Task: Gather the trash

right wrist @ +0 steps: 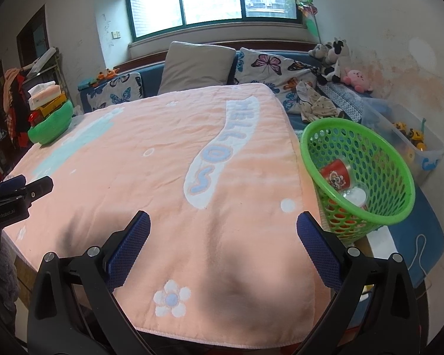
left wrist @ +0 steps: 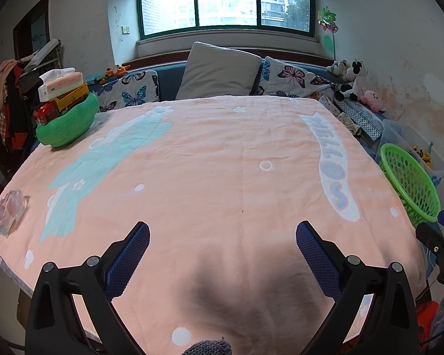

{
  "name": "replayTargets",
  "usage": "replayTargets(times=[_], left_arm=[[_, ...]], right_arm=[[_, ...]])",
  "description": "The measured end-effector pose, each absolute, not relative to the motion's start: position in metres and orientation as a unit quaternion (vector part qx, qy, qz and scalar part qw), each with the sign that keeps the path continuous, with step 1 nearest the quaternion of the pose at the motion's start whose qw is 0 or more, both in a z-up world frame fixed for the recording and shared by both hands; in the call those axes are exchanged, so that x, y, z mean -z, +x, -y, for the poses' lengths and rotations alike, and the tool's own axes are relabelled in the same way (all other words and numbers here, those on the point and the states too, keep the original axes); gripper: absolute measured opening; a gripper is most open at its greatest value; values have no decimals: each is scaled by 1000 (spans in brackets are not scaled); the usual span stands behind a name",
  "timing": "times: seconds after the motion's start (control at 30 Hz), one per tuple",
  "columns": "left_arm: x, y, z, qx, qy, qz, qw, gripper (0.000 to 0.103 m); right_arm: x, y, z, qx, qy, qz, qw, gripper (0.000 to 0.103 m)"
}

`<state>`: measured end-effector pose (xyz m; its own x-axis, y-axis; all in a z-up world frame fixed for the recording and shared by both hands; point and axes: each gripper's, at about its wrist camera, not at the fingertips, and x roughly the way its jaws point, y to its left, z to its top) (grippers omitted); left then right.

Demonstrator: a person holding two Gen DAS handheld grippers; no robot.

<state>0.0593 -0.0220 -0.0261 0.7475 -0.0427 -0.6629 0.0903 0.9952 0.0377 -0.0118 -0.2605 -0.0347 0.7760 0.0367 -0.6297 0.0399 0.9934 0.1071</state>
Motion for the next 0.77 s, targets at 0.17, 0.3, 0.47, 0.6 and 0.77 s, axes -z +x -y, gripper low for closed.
replayTargets(times=[0.17, 0.3, 0.47, 0.6, 0.77], left_arm=[[26, 60, 22, 36, 34, -355, 934, 96], [26, 59, 24, 37, 34, -351, 935, 96], [26, 59, 24, 38, 36, -350, 935, 96], [26, 58, 25, 36, 36, -349, 936, 96], [26, 58, 25, 34, 36, -349, 936, 96]], right_arm=[[35, -11, 261, 1, 58, -335, 940, 98], [36, -11, 261, 0, 58, -336, 940, 98], [38, -10, 259, -1, 58, -336, 940, 98], [39, -10, 259, -1, 58, -336, 940, 98], [40, -9, 258, -2, 60, -337, 940, 98]])
